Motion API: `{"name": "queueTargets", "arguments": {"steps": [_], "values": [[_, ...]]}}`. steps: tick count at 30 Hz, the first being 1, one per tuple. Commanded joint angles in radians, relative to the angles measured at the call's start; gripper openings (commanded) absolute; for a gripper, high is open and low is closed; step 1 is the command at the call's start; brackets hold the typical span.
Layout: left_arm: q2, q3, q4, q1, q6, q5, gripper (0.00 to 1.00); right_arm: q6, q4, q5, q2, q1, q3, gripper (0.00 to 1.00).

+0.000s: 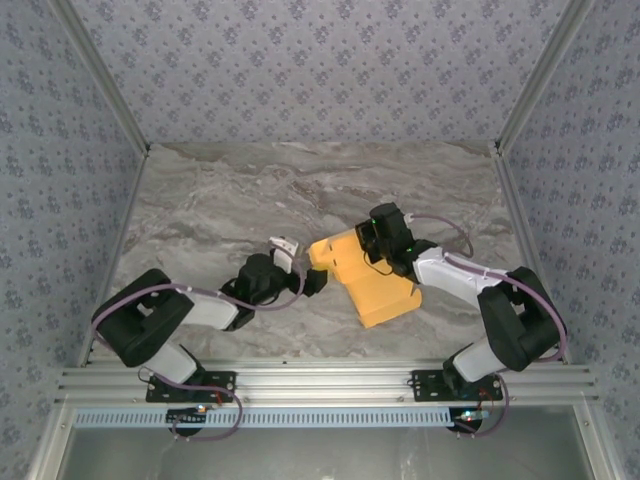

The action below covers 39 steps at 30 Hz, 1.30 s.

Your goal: Fold the paper box

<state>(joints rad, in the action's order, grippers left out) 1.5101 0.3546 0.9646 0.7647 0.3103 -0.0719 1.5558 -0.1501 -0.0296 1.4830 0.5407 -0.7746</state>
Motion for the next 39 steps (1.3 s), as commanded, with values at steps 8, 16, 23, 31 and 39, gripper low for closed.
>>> {"name": "queueTargets", "arguments": {"steps": [8, 16, 23, 31, 39], "values": [[-0.143, -0.069, -0.011, -0.044, -0.087, 0.069, 0.97, -0.207, -0.394, 0.333, 0.000, -0.116, 0.131, 0.07], [0.074, 0.045, 0.029, -0.047, -0.115, 0.067, 0.85, -0.236, -0.459, 0.455, 0.021, -0.152, 0.146, 0.06], [0.143, 0.123, -0.020, -0.047, -0.140, -0.005, 0.82, -0.260, -0.464, 0.470, 0.033, -0.154, 0.177, 0.05], [0.213, 0.166, 0.027, -0.026, -0.147, -0.065, 0.69, -0.253, -0.496, 0.439, 0.040, -0.149, 0.224, 0.04], [0.229, 0.210, -0.013, 0.031, -0.176, -0.012, 0.61, -0.221, -0.539, 0.360, 0.030, -0.115, 0.268, 0.03]]}}
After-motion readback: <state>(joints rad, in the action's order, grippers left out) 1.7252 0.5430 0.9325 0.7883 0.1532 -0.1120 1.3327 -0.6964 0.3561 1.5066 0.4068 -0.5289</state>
